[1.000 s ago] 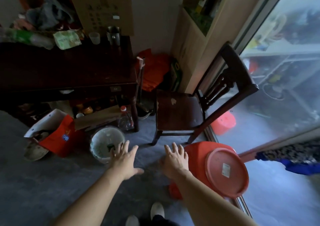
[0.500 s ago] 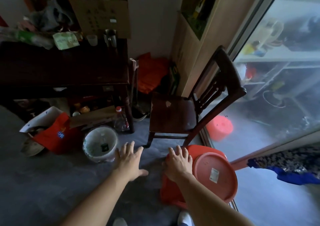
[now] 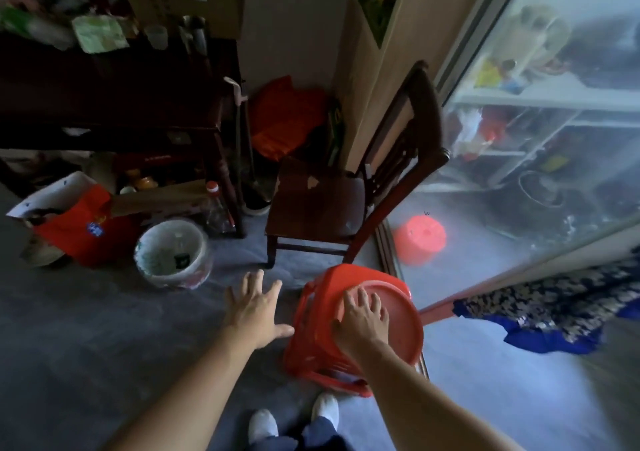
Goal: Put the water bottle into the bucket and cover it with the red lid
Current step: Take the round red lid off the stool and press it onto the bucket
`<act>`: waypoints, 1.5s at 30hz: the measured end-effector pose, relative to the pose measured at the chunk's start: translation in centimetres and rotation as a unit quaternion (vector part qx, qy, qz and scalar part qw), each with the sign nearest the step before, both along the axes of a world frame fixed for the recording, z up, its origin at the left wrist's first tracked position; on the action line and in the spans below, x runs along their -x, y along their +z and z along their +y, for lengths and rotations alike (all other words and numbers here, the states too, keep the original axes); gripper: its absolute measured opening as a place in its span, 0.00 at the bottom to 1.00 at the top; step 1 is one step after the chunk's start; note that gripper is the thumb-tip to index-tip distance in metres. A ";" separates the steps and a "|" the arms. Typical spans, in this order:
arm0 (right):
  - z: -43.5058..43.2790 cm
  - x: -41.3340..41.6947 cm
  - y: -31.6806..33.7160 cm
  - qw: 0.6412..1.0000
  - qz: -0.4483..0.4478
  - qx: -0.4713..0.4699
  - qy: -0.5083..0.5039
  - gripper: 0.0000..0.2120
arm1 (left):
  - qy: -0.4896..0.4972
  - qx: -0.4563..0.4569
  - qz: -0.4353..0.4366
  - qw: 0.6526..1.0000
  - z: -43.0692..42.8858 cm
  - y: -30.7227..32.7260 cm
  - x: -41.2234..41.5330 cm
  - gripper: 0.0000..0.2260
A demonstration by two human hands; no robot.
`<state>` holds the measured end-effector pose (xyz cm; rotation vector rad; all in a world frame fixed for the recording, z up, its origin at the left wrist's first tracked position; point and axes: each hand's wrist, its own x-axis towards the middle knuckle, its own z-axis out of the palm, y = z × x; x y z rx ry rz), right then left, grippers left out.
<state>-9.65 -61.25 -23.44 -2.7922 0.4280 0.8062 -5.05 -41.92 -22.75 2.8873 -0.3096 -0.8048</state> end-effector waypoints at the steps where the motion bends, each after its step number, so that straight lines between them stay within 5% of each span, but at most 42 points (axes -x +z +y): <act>1: -0.3 0.5 0.0 1.000 0.005 -0.004 -0.017 0.33 | -0.007 0.007 0.004 1.000 -0.6 -0.4 0.2 0.44; 13: -8.8 4.4 -2.7 0.984 0.031 0.004 -0.173 0.29 | -0.020 0.048 0.013 0.999 -7.7 -3.5 2.0 0.44; 23: -16.9 4.6 -15.2 0.932 0.075 -0.061 -0.350 0.31 | 0.033 0.079 0.035 0.996 -14.8 -13.7 -0.1 0.44; 29: -19.1 5.8 -23.2 0.836 -0.009 -0.182 -0.517 0.27 | 0.053 0.081 0.042 0.994 -17.1 -20.4 -0.1 0.43; 33: -19.3 6.7 -25.5 0.722 -0.004 -0.274 -0.635 0.27 | 0.070 0.080 0.032 0.994 -17.5 -22.4 0.3 0.43; 40: -20.5 7.7 -25.9 0.672 -0.041 -0.341 -0.656 0.15 | 0.083 0.093 0.025 0.992 -17.9 -22.2 -0.2 0.42; 45: -21.2 7.5 -25.1 0.551 -0.034 -0.503 -0.665 0.27 | 0.101 0.106 0.018 0.989 -18.0 -21.3 -1.2 0.42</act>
